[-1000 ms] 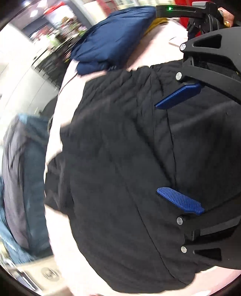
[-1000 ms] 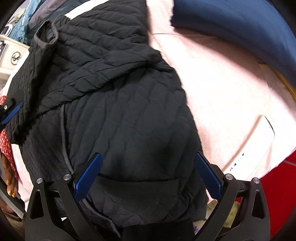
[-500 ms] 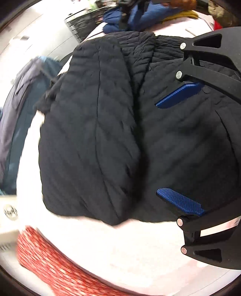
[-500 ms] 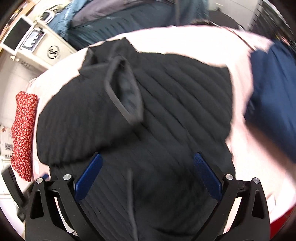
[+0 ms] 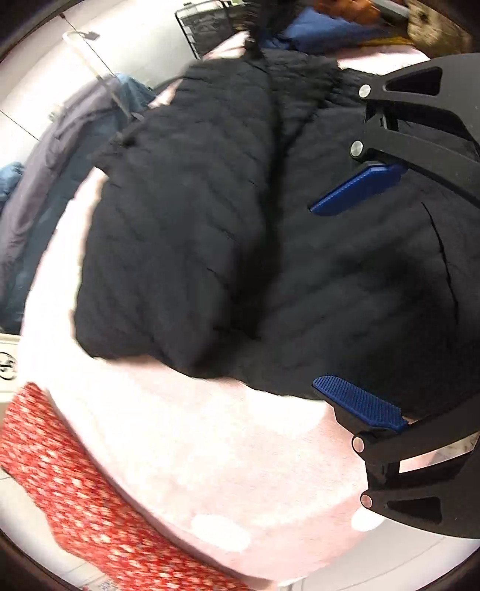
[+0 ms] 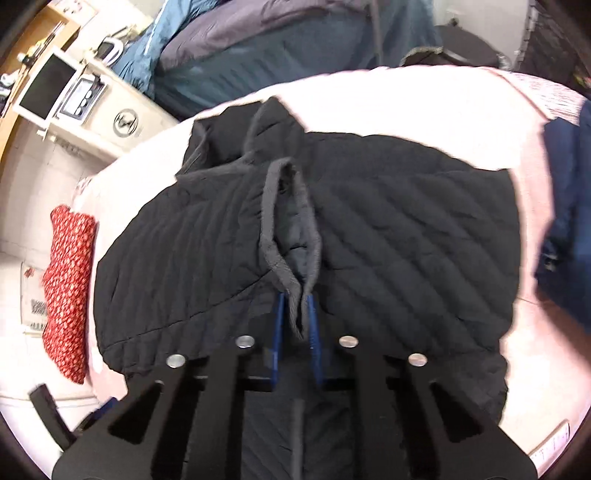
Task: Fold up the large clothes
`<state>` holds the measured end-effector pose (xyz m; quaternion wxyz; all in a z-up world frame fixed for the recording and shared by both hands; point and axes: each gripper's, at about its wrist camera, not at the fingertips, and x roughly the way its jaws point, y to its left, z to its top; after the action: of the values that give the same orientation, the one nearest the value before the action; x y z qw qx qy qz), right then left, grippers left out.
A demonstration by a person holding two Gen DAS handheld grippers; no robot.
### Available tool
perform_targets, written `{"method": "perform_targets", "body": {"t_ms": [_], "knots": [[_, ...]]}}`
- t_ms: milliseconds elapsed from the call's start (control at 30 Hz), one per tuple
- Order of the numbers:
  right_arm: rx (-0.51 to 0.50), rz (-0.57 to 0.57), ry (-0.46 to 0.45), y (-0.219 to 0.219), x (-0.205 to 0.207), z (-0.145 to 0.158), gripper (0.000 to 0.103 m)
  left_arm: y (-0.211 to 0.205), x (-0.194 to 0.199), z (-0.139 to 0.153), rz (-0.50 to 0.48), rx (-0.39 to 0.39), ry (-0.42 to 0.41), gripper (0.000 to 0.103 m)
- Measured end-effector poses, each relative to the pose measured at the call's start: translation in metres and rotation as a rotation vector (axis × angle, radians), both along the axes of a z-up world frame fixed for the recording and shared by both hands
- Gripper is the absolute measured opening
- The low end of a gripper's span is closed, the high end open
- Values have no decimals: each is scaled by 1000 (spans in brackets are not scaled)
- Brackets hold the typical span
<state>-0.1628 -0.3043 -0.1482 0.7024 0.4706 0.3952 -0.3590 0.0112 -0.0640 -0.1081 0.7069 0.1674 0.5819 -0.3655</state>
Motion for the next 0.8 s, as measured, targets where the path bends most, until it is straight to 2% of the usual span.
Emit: {"method": "perform_targets", "body": {"t_ms": [67,133,233,333,400,433,467,533,600,700,800], "knots": [[15,-29,25,7,-17,-5,4,-14,-4,14,-26,-50,-39,87],[53,-17,73,15,-28,-18,4,-35,-12,27,-87,-76,-93,87],[110,9,108,28,-37,-33,4,-65,-20,30,-166,-70,-135,87],[103,31,83,32,-34,-26,8,-89,-21,25,-205,-59,-148,87],[63,56,65,30,-21,-12,28,-103,-19,21,-220,-25,-173,87],[34,67,62,29,-14,-4,58,-110,-18,18,-223,-7,-188,87],[1,73,61,29,-7,4,78,-115,-17,14,-227,17,-200,90],[-73,92,60,30,7,17,78,-125,-11,2,-233,86,-221,93],[-100,140,122,28,30,17,78,-131,-4,-14,-238,149,-221,97],[-46,180,252,18,53,-14,78,-140,-1,-41,-267,226,-198,98],[47,167,312,13,53,-46,81,-143,2,-53,-280,237,-182,98]]}}
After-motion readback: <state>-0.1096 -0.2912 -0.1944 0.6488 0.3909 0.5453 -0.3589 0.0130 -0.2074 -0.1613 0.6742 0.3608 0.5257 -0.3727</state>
